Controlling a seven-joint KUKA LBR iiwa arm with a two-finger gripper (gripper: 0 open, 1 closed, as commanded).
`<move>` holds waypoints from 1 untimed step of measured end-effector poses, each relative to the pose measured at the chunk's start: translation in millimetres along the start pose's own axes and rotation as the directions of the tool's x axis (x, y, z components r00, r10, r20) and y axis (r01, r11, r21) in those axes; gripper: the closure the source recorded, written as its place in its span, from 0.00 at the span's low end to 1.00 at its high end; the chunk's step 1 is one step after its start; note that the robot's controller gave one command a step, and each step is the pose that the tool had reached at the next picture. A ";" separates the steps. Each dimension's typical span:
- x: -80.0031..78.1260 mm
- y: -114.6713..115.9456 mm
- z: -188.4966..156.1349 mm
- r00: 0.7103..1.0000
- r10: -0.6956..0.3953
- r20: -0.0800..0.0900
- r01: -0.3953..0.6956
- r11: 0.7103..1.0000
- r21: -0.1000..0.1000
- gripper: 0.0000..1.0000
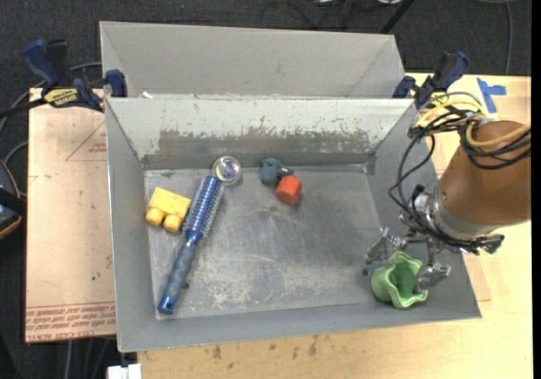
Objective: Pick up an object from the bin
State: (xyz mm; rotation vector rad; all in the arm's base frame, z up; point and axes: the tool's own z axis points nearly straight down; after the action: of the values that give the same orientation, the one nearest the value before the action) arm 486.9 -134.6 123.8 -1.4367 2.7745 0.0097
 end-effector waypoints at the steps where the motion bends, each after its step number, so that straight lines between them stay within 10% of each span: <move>1: -15.0 10.4 37.6 0.947 -0.320 0.004 0.320 0.947 0.001 0.00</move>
Offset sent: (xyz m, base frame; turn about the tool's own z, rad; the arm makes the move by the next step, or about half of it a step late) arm -0.0037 0.0144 -0.0538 -0.3566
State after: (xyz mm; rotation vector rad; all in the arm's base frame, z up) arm 487.5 -115.9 86.5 -1.8647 2.5008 0.0071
